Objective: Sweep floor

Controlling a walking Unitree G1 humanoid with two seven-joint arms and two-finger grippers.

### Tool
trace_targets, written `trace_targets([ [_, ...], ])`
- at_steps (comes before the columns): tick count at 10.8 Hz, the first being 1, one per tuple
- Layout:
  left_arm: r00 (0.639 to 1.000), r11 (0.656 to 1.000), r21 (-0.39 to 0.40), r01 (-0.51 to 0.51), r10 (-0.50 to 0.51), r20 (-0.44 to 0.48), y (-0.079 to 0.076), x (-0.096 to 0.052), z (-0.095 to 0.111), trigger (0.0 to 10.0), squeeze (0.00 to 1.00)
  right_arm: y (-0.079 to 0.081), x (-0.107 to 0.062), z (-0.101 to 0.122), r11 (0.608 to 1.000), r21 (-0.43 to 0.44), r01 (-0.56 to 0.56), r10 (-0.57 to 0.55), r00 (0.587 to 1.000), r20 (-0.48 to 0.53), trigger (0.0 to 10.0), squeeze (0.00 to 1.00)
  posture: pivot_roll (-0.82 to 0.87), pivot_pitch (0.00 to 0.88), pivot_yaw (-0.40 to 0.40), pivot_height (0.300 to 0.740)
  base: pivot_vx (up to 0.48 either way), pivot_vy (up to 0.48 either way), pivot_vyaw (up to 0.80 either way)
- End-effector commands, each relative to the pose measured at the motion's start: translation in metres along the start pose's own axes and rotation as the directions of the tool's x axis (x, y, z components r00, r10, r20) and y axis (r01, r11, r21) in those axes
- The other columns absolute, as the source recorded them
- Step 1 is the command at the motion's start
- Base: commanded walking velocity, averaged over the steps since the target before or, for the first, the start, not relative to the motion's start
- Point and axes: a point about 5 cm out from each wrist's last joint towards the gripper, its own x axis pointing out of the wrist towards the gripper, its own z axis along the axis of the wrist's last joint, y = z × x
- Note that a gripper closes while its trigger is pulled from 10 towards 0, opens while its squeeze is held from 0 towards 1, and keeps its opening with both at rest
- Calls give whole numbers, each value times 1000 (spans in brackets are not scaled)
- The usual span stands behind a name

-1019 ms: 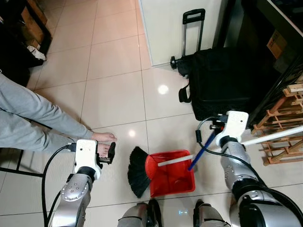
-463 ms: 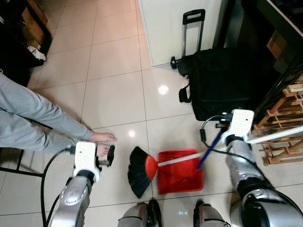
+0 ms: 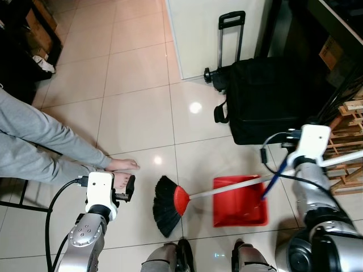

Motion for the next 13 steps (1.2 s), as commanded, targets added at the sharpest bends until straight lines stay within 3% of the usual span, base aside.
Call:
trace_targets([
  [1, 1000, 1000, 18, -22, 23, -16, 9, -4, -3, 10000, 0, -1, -1, 1, 1000, 5, 10, -10, 1000, 16, 10000, 0, -14, 240, 214, 740, 0, 0, 0],
  [4, 1000, 1000, 18, -19, 20, -12, 9, -1, -1, 10000, 0, -8, -2, -1, 1000, 8, 22, -22, 1000, 16, 10000, 0, -21, 233, 215, 740, 0, 0, 0],
  [9, 1000, 1000, 19, -18, 18, -12, 8, 1, -2, 10000, 0, -11, -3, -2, 1000, 10, 19, -19, 1000, 18, 10000, 0, -29, 229, 214, 740, 0, 0, -709],
  [13, 1000, 1000, 18, -6, 6, -10, 6, 1, -2, 10000, 0, -8, -3, -1, 1000, 14, 1, -1, 1000, 21, 10000, 0, -30, 232, 209, 740, 0, -80, 0],
])
